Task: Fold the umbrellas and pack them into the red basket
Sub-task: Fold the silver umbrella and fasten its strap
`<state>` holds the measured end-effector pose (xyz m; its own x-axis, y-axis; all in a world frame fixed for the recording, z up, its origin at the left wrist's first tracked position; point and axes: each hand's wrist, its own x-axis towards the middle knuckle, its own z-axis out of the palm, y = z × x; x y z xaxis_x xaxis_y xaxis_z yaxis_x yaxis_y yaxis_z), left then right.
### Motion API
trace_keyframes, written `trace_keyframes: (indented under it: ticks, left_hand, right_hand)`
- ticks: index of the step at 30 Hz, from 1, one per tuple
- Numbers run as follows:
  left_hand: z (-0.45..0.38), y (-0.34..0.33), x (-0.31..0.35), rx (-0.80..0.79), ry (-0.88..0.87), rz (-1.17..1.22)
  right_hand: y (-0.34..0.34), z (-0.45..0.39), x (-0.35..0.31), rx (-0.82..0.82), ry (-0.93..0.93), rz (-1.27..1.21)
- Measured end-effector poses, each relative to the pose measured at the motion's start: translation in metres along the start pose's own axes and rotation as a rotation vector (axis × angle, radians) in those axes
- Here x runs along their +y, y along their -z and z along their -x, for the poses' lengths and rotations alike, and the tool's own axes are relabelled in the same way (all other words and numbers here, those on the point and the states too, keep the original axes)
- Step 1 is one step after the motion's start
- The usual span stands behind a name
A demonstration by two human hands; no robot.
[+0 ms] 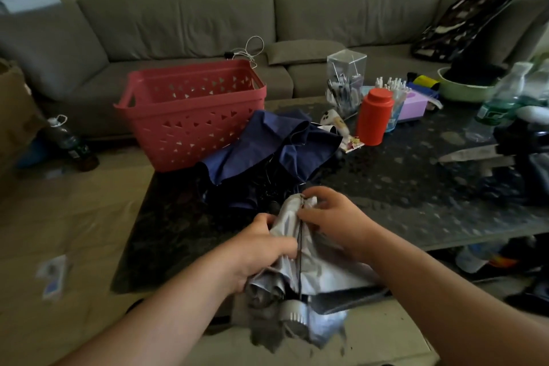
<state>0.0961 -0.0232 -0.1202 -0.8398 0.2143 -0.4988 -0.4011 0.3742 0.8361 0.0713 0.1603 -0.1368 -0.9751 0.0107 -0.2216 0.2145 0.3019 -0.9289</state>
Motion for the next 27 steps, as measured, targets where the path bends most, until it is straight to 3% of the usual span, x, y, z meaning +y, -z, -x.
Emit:
trace_keyframes:
  ticks: [6,8,11,15,18,21,23,27]
  left_hand:
    - [0.017,0.028,0.044,-0.255,-0.08,0.691]
    - [0.013,0.04,0.06,-0.226,-0.107,0.77]
    - [-0.001,0.056,0.077,-0.142,-0.251,0.897]
    - [-0.016,0.063,0.09,-0.117,-0.386,0.957]
    - [-0.035,0.063,0.081,-0.003,-0.31,0.966]
    - [-0.049,0.06,0.075,0.076,-0.305,0.984]
    - [-0.053,0.058,0.078,0.118,-0.392,0.952]
    - [-0.05,0.052,0.083,0.191,-0.511,0.818]
  right_hand:
    - [0.043,0.028,-0.099,0.021,0.316,-0.311]
    - [0.061,0.029,-0.125,0.032,0.397,-0.323]
    - [0.075,0.019,-0.14,0.228,0.446,-0.304]
    - [0.071,0.004,-0.107,0.534,0.377,-0.237]
    - [0.062,0.002,-0.084,0.55,0.333,-0.149]
    - [0.062,-0.003,-0.084,0.626,0.405,-0.056]
    - [0.061,-0.008,-0.086,0.605,0.455,0.061]
    - [0.049,-0.016,-0.082,0.376,0.429,0.126]
